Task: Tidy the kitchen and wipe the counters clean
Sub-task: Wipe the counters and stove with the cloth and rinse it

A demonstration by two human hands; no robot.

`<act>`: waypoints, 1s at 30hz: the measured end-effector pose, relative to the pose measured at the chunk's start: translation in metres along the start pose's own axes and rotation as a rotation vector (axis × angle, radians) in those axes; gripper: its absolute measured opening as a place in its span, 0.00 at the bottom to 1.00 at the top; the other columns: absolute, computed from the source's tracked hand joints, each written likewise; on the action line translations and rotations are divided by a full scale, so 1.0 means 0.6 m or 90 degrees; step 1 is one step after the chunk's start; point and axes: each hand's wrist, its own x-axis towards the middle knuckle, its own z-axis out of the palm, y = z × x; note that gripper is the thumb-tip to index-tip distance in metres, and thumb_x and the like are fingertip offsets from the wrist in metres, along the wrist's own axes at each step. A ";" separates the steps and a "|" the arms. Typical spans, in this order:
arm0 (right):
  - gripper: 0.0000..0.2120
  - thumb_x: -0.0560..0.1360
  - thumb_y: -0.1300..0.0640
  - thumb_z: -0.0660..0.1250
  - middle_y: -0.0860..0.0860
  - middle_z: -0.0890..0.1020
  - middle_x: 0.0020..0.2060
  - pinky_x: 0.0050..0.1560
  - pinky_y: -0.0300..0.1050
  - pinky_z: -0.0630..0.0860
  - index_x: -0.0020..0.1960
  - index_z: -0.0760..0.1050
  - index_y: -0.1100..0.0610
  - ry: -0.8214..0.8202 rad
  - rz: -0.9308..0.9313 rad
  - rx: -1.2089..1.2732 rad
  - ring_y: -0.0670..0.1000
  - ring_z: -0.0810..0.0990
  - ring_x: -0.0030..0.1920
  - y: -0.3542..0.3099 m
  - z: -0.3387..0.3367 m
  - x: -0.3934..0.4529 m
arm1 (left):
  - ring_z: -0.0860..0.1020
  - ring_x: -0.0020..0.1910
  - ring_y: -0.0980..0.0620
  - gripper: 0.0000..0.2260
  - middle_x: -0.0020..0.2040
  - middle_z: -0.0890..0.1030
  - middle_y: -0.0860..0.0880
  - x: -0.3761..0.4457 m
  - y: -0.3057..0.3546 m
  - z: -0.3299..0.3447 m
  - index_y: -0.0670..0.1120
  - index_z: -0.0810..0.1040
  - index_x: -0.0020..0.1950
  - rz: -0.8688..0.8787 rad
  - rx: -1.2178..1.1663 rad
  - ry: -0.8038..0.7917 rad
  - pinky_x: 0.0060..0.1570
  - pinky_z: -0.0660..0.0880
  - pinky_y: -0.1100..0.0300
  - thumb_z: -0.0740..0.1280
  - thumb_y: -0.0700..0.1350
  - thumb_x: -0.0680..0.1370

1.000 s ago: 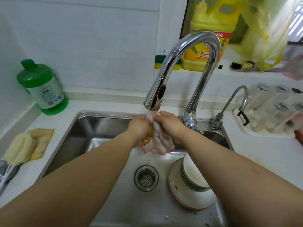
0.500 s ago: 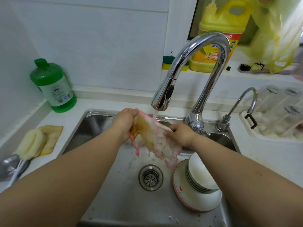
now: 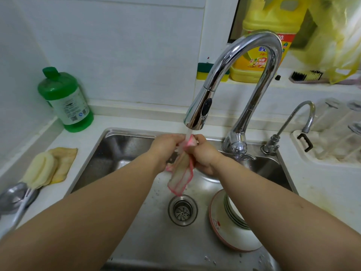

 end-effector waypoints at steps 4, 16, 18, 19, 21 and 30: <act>0.09 0.80 0.65 0.55 0.53 0.78 0.37 0.48 0.55 0.76 0.49 0.72 0.55 -0.010 0.034 0.148 0.53 0.78 0.38 -0.018 -0.001 0.002 | 0.73 0.36 0.53 0.10 0.36 0.76 0.50 0.000 -0.035 -0.022 0.45 0.77 0.50 -0.119 -0.032 0.080 0.41 0.72 0.60 0.61 0.51 0.80; 0.17 0.74 0.53 0.69 0.53 0.70 0.30 0.33 0.41 0.67 0.30 0.67 0.53 0.000 -0.165 -0.079 0.50 0.68 0.30 0.004 0.048 -0.024 | 0.74 0.31 0.54 0.11 0.28 0.75 0.50 0.037 -0.073 0.015 0.49 0.79 0.31 -0.078 -0.335 -0.058 0.37 0.65 0.62 0.68 0.55 0.65; 0.15 0.75 0.54 0.69 0.53 0.74 0.37 0.45 0.40 0.69 0.31 0.69 0.52 0.070 -0.247 -0.254 0.49 0.72 0.39 0.008 0.048 -0.023 | 0.78 0.34 0.53 0.08 0.30 0.78 0.49 0.029 -0.065 0.023 0.48 0.79 0.39 -0.055 -0.359 -0.081 0.41 0.72 0.61 0.67 0.51 0.68; 0.15 0.76 0.54 0.67 0.53 0.75 0.38 0.47 0.40 0.68 0.31 0.70 0.53 0.080 -0.274 -0.323 0.49 0.73 0.40 0.007 0.047 -0.022 | 0.79 0.36 0.52 0.09 0.31 0.80 0.49 0.027 -0.061 0.026 0.47 0.77 0.42 -0.079 -0.387 -0.083 0.42 0.73 0.60 0.66 0.52 0.70; 0.17 0.79 0.54 0.62 0.56 0.76 0.38 0.46 0.42 0.68 0.33 0.73 0.59 0.103 -0.295 -0.404 0.51 0.73 0.40 0.002 0.039 -0.015 | 0.78 0.39 0.51 0.14 0.33 0.80 0.48 0.029 -0.055 0.031 0.48 0.76 0.41 -0.158 -0.376 -0.034 0.42 0.73 0.59 0.61 0.57 0.76; 0.13 0.81 0.58 0.56 0.61 0.81 0.49 0.48 0.44 0.69 0.51 0.78 0.62 0.153 -0.081 -0.433 0.59 0.78 0.52 -0.009 0.017 0.038 | 0.60 0.15 0.56 0.16 0.20 0.69 0.49 0.037 -0.054 0.024 0.47 0.70 0.37 -0.195 -0.164 0.037 0.21 0.53 0.70 0.52 0.44 0.82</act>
